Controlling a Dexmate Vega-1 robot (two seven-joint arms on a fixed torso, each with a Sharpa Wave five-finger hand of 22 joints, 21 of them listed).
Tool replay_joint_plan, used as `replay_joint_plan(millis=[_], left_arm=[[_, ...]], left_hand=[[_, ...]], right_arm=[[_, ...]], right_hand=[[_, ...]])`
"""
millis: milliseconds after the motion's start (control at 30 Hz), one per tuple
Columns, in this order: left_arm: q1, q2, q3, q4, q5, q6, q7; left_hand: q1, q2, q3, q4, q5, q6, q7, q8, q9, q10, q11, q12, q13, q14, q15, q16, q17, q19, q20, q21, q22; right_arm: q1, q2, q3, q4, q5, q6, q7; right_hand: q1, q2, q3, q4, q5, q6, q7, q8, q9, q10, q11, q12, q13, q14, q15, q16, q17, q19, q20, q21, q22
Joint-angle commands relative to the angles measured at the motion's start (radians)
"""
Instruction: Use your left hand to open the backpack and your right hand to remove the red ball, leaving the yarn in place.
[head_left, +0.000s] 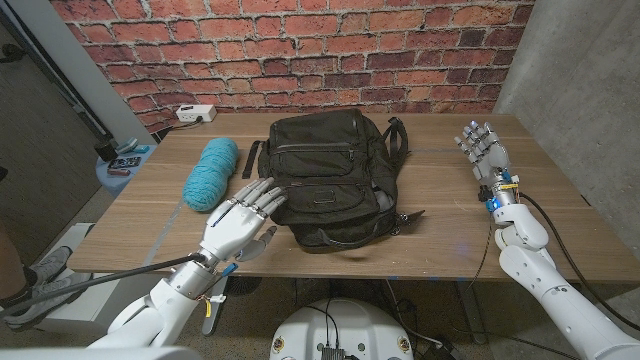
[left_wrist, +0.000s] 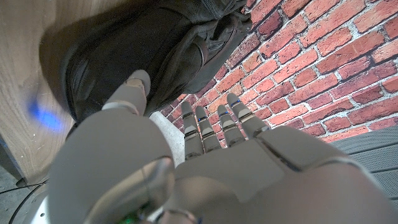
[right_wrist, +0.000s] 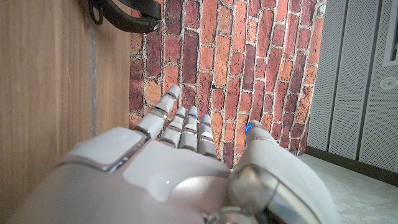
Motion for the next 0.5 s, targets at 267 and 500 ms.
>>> replay_joint_plan(millis=[267,500], left_arm=[[-0.118,0.073,0.151,0.047,-0.061,0.077,0.089],[-0.136,0.108,0.174,0.039,-0.087,0.094,0.093]], left_hand=[[0.033,0.02,-0.009,0.004,-0.001,0.071,0.028,0.05,0.02,0.052,-0.005,0.037,0.027,0.047,-0.011,0.014,0.009,0.022,0.003,-0.003,0.002],[0.038,0.028,-0.012,0.007,-0.001,0.127,0.034,0.09,0.035,0.098,-0.008,0.069,0.048,0.082,-0.022,0.022,0.017,0.03,0.004,-0.003,0.002]], right_arm=[[-0.001,-0.003,0.008,0.015,0.011,0.0,0.018],[-0.007,-0.006,0.011,0.012,0.013,-0.007,0.014]], right_hand=[[-0.008,-0.005,0.002,-0.007,-0.003,0.015,-0.001,0.003,0.003,0.006,-0.001,0.007,0.004,0.007,0.001,0.003,0.006,0.009,-0.007,0.006,0.002],[-0.01,-0.005,0.003,-0.007,-0.003,0.016,-0.001,0.004,0.003,0.005,-0.003,0.006,0.004,0.007,0.001,0.003,0.006,0.009,-0.006,0.006,0.002]])
